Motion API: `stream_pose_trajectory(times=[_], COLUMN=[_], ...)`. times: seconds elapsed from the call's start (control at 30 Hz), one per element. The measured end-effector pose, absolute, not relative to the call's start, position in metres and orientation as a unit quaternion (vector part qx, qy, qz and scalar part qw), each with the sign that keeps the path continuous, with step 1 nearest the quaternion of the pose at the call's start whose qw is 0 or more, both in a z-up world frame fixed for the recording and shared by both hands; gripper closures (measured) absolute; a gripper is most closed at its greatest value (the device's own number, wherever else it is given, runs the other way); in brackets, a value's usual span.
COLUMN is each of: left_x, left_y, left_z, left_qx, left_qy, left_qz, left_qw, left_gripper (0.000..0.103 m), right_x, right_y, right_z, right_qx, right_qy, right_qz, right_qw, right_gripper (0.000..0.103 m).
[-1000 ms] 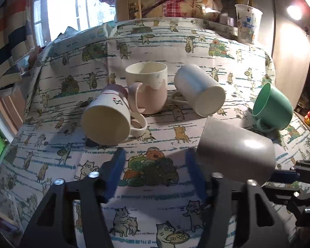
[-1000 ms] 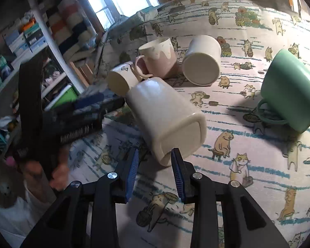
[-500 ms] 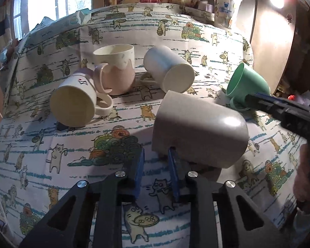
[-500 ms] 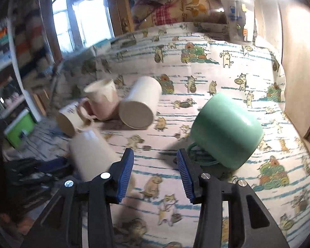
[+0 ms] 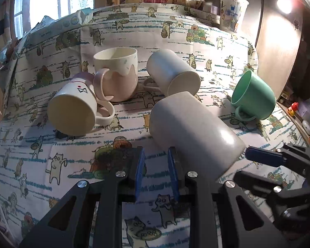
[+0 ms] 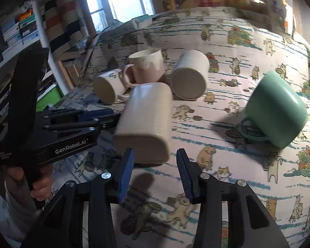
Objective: Flip cup upside down
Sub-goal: 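Lift the cream cup off the table with the right tool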
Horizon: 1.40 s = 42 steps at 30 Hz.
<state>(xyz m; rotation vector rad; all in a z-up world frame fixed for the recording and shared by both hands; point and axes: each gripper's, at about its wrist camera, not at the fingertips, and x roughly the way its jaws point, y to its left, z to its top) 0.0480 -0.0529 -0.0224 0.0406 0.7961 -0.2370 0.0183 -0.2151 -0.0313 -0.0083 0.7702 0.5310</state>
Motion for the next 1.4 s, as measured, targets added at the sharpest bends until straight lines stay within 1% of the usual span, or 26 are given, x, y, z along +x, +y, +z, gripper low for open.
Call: stream_pose_trajectory(times=[0.27,0.33,0.37,0.4,0.43,0.5,0.53,0.57,0.7,0.8,0.93,1.17,1.23,1.3,1.4], left_x=[0.025,0.023,0.021,0.019,0.018,0.013,0.01,0.008,-0.001,-0.001,-0.001,-0.003,-0.005,-0.007,-0.009], left_y=[-0.042,-0.036,-0.033,-0.03,-0.027,-0.024,-0.023,-0.023,-0.019,-0.011,0.004,0.008,0.007,0.006,0.006], left_z=[-0.011,-0.011,-0.012,-0.012,-0.013,-0.013,-0.012,-0.01,-0.005,-0.006,-0.006,-0.004,-0.004,-0.003,-0.001], left_qx=[0.048,0.053,0.052,0.049,0.043,0.038,0.037,0.037,0.04,0.054,0.026,0.023,0.024,0.028,0.029], left_qy=[0.344,0.328,0.322,0.317,0.313,0.307,0.301,0.295,0.274,0.27,0.282,0.275,0.273,0.271,0.268], left_qz=[-0.073,-0.047,-0.039,-0.041,-0.047,-0.052,-0.05,-0.048,-0.036,-0.003,-0.014,-0.013,-0.016,-0.014,-0.015], left_qw=[0.935,0.942,0.944,0.946,0.947,0.95,0.952,0.953,0.96,0.961,0.959,0.961,0.961,0.962,0.963], left_gripper=[0.08,0.076,0.073,0.066,0.055,0.043,0.039,0.038,0.024,0.024,0.024,0.024,0.023,0.023,0.024], right_x=[0.026,0.023,0.019,0.016,0.012,0.011,0.012,0.014,0.024,0.03,0.036,0.05,0.048,0.045,0.039], right_y=[-0.225,-0.224,-0.221,-0.218,-0.214,-0.209,-0.206,-0.204,-0.193,-0.187,-0.18,-0.174,-0.173,-0.17,-0.167], right_z=[-0.032,-0.031,-0.03,-0.029,-0.027,-0.026,-0.026,-0.026,-0.029,-0.033,-0.038,-0.045,-0.044,-0.042,-0.041], right_qx=[0.039,0.039,0.035,0.026,0.01,-0.003,-0.002,0.001,0.0,0.007,0.009,0.022,0.017,0.002,-0.017], right_qy=[0.359,0.352,0.344,0.335,0.326,0.326,0.331,0.337,0.363,0.376,0.381,0.403,0.399,0.395,0.39], right_qz=[0.239,0.249,0.25,0.244,0.234,0.227,0.23,0.234,0.23,0.225,0.218,0.211,0.211,0.207,0.209], right_qw=[0.901,0.901,0.905,0.91,0.916,0.918,0.915,0.912,0.903,0.899,0.898,0.89,0.892,0.895,0.896], right_gripper=[0.057,0.043,0.028,0.018,0.017,0.017,0.017,0.017,0.017,0.017,0.017,0.017,0.021,0.03,0.031])
